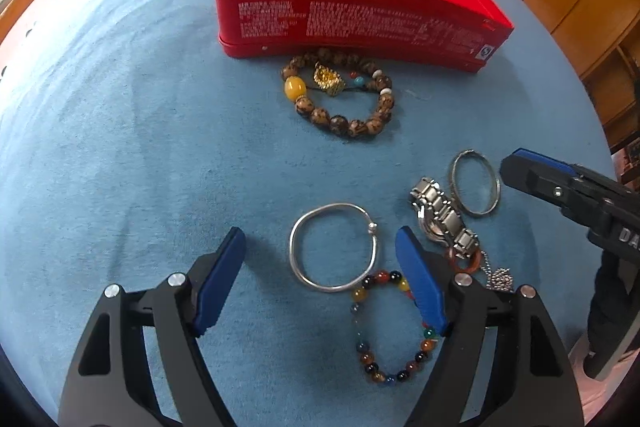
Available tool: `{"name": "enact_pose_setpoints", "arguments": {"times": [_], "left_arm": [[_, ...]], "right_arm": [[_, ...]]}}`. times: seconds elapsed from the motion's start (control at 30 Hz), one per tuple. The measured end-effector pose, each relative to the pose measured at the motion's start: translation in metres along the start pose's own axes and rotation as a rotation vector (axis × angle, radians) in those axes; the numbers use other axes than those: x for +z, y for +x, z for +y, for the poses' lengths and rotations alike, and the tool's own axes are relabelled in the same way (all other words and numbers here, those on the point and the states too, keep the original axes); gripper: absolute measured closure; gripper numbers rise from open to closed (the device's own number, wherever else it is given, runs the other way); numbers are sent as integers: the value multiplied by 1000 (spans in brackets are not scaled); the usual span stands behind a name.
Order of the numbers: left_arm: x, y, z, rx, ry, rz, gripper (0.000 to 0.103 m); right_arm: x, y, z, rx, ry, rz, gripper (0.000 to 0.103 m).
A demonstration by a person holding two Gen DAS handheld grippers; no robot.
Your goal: Organize jewelry
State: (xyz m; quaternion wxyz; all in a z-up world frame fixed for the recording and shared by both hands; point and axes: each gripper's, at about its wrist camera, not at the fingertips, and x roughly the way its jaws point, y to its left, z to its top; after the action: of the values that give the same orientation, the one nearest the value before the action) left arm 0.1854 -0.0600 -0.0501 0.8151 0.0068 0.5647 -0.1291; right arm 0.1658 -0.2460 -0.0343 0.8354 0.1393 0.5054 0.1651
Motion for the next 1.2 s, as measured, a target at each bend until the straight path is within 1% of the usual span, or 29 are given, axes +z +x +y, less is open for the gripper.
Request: {"name": "enact_pose_setpoints", "arguments": {"times": [0.1,0.13,0.17,0.2,0.27,0.33,0.6,0.83,1.0,1.07,1.2], "left_arm": [[1,3,-5,3,20,4,28],[1,3,-5,4,20,7,32],[1,3,-5,15,22,4,41],[1,3,-6,23,26,3,44],[2,4,-8,11,34,4,52],[2,4,-8,4,36,5,57],[3,-1,-3,-33,17,-21,58],[3,-16,16,-6,-24,-78,58],[2,-23,20,-13,-26,-87,58],[-1,-26,20,-16,-22,-90,58],[-4,-27,20,-21,-19,-89,58]], "right_arm": [[0,2,1,-1,-7,3,59],[-1,2,2,-2,-6,4,59],[-1,3,2,-2,-5,5,59],[-1,4,2,-2,-4,8,59],[-1,5,1,-4,-2,10,59],[-1,6,1,-5,-2,10,59],[-4,8,1,-26,-3,12,59],[-8,17,8,-46,-36,40,58],[-11,24,13,-78,-64,50,52],[-12,26,19,-95,-88,47,46],[-13,27,24,-109,-114,40,44]]}}
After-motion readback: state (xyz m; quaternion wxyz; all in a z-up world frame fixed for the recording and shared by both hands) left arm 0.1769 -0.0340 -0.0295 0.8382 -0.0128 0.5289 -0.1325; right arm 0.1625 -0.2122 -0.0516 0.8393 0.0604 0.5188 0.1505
